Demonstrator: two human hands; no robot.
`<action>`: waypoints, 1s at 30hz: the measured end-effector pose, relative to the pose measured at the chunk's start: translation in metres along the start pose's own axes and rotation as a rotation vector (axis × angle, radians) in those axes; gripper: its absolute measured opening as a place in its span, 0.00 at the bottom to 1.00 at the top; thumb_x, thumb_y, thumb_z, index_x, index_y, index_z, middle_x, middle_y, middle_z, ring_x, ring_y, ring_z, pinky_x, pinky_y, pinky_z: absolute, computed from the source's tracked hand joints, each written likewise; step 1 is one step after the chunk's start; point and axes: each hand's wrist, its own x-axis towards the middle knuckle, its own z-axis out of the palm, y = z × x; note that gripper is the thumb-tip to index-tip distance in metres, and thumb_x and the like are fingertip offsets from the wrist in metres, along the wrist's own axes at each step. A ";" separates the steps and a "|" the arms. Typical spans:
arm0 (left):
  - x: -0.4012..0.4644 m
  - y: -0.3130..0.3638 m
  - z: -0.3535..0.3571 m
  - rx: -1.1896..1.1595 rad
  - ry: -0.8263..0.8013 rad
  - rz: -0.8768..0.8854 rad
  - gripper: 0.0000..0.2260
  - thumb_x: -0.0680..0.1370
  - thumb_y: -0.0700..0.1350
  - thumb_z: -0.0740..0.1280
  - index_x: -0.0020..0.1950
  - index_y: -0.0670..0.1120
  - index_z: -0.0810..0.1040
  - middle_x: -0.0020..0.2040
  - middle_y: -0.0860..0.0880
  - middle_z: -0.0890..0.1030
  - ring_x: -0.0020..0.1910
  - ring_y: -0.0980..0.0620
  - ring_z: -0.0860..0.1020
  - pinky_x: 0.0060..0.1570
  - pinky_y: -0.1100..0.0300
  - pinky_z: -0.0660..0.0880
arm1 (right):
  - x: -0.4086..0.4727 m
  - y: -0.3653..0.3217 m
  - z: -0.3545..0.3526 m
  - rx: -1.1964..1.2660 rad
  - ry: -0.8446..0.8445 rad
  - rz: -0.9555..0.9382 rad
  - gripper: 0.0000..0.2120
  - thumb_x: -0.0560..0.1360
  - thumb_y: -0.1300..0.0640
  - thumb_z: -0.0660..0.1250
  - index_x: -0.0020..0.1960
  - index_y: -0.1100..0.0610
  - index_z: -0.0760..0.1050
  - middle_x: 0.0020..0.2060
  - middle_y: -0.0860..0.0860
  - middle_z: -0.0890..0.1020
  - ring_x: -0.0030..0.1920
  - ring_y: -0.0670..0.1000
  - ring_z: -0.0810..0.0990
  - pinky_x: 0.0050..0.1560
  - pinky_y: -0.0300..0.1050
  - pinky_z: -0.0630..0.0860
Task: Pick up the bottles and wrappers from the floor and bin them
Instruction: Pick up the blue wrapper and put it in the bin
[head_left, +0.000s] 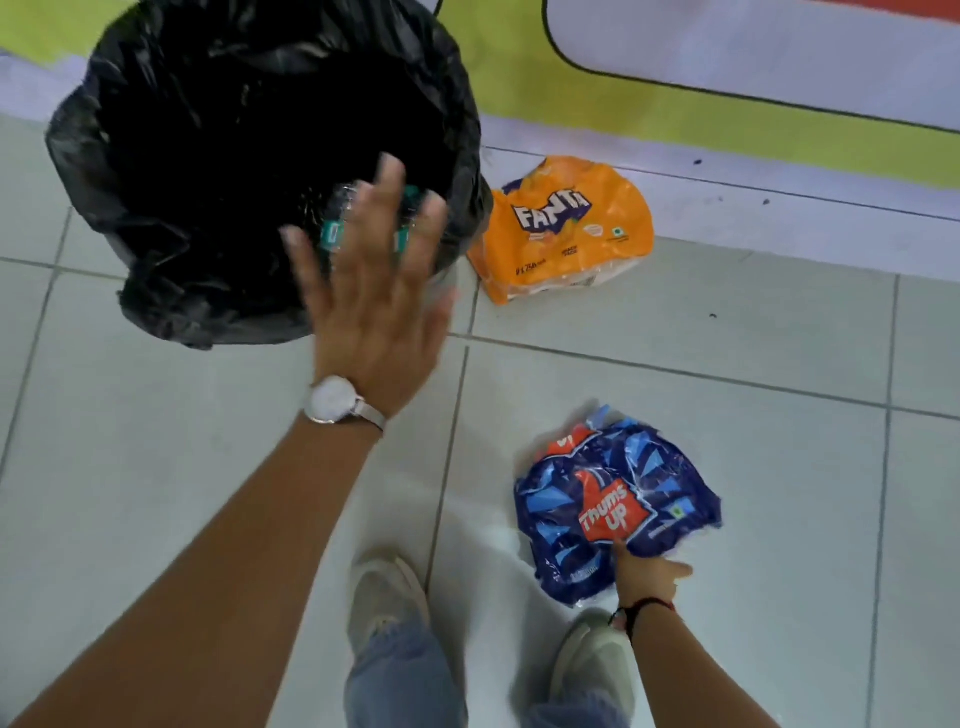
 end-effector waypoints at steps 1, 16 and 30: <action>0.007 -0.010 -0.006 0.044 -0.007 -0.081 0.26 0.77 0.51 0.60 0.71 0.46 0.55 0.71 0.39 0.65 0.72 0.45 0.55 0.69 0.38 0.43 | 0.002 0.001 0.003 0.040 -0.018 0.044 0.39 0.72 0.57 0.70 0.71 0.65 0.49 0.67 0.69 0.66 0.65 0.67 0.69 0.65 0.62 0.68; 0.003 -0.051 -0.021 -0.061 -0.528 -0.246 0.32 0.78 0.60 0.39 0.63 0.42 0.71 0.57 0.40 0.79 0.57 0.40 0.76 0.62 0.40 0.65 | -0.046 -0.078 -0.013 0.479 0.069 -0.174 0.16 0.74 0.63 0.61 0.61 0.63 0.67 0.51 0.59 0.75 0.47 0.59 0.75 0.53 0.59 0.76; 0.011 -0.101 -0.044 -0.197 -0.746 -0.708 0.38 0.77 0.61 0.34 0.65 0.37 0.69 0.67 0.32 0.69 0.65 0.32 0.69 0.54 0.31 0.70 | -0.292 -0.230 0.016 0.782 -0.004 -0.974 0.13 0.74 0.68 0.61 0.58 0.60 0.71 0.53 0.56 0.77 0.51 0.49 0.74 0.61 0.50 0.73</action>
